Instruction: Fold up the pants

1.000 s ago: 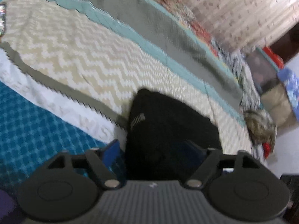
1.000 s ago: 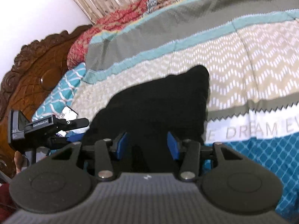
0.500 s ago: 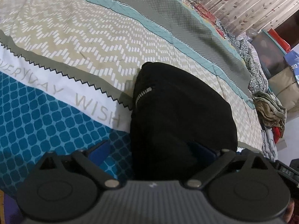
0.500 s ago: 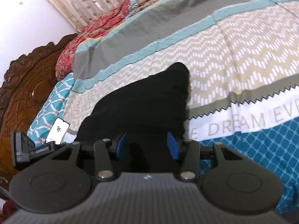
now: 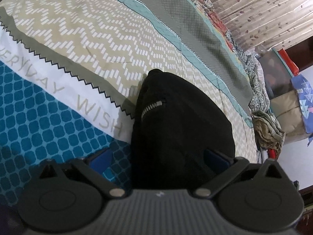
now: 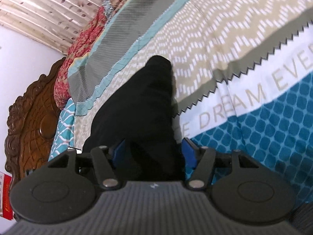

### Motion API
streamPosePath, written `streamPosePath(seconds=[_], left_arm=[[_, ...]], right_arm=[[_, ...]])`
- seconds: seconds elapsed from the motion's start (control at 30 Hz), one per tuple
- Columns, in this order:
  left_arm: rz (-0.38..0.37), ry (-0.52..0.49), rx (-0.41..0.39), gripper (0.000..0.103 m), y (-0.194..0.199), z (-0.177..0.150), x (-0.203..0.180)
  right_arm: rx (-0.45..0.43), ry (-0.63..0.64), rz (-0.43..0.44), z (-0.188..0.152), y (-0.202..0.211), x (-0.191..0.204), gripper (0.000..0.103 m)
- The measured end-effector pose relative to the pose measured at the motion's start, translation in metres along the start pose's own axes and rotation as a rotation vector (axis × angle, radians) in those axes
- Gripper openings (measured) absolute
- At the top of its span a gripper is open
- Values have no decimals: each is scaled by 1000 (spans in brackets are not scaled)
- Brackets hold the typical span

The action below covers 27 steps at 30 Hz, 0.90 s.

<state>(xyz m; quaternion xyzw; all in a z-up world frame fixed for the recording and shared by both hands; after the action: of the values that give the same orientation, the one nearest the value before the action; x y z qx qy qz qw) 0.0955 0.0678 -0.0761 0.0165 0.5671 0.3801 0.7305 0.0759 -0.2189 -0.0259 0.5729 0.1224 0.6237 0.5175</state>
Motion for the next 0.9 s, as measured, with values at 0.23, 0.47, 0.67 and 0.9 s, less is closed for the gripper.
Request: streamPosePath(seconds=[0.23, 0.47, 0.67, 0.9], left_arm=[[-5, -8, 11, 103, -2, 0, 2], [9, -25, 22, 103, -7, 0, 0], [9, -73, 70, 103, -24, -11, -8], [-15, -83, 84, 103, -36, -18, -12]], right_arm=[[28, -25, 13, -2, 0, -6, 65], [38, -36, 20, -5, -3, -6, 65], [59, -44, 45, -10, -5, -1, 66], [73, -15, 46, -19, -14, 11, 70]])
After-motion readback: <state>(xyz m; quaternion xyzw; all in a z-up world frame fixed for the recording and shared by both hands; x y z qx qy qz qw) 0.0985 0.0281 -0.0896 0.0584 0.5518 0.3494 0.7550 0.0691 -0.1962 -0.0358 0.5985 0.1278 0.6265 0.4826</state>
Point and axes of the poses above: each gripper's, at about its wrist camera, not at the fingertips, and y roughly against the way its jaws point, x to its left, z to its top, the point moved 8 cm from there along -y, roughly the way its jaws point, and after that the axes turned 15 degrees about -z, right-handed, at the moved point
